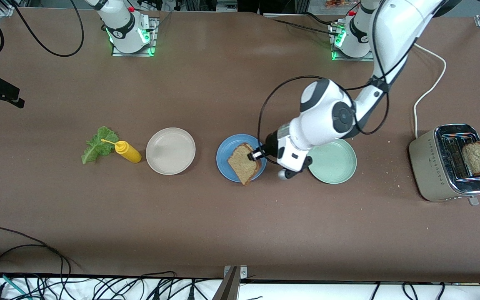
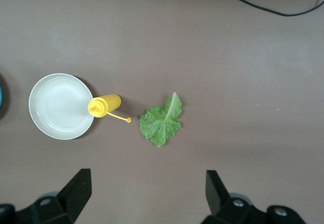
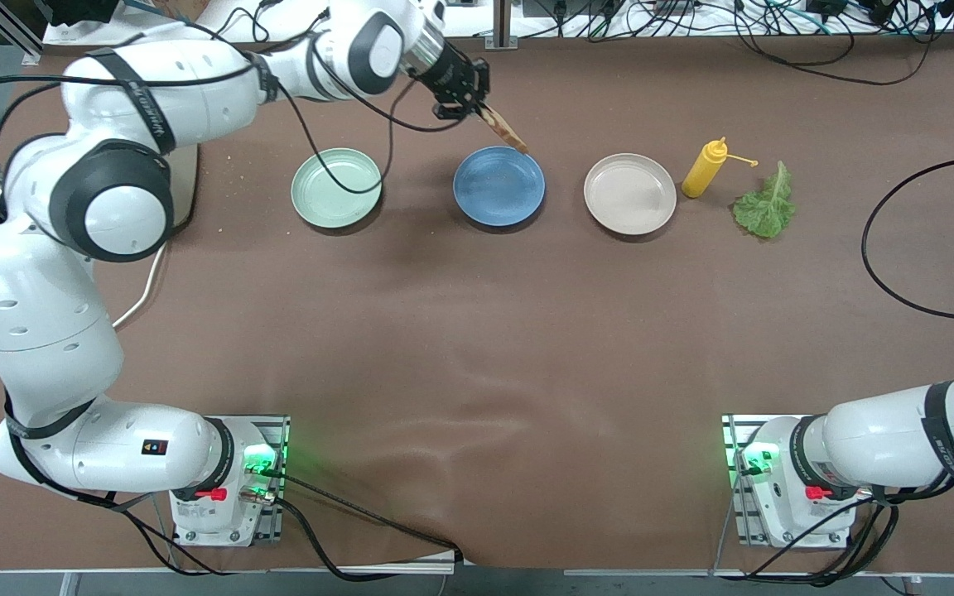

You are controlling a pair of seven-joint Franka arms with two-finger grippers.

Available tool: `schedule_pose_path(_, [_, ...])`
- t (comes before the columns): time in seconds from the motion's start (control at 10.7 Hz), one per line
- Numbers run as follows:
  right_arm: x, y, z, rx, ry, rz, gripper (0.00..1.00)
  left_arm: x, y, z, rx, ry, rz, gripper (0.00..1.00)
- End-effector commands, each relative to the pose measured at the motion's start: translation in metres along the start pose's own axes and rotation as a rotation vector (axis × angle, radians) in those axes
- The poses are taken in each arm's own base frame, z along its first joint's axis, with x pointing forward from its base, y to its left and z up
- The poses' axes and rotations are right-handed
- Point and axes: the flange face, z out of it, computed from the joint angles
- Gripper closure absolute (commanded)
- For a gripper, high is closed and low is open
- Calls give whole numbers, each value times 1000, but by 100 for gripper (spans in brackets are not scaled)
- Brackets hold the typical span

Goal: Make sandwich in blue plate with both arms
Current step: 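Carry the bread slice over the blue plate and lower it flat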

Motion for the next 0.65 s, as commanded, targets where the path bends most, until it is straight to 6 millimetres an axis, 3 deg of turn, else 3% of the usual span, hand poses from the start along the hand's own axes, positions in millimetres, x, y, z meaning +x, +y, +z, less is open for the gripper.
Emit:
schedule_pose_path(0.0, [-1,-1,-3,18,-4,5,0,-6,-2,27,1,-38,-14,100])
schedule_pose_path(0.56, [-1,-1,-3,18,-6,4,0,-30,-11,84,69,-81,11,100])
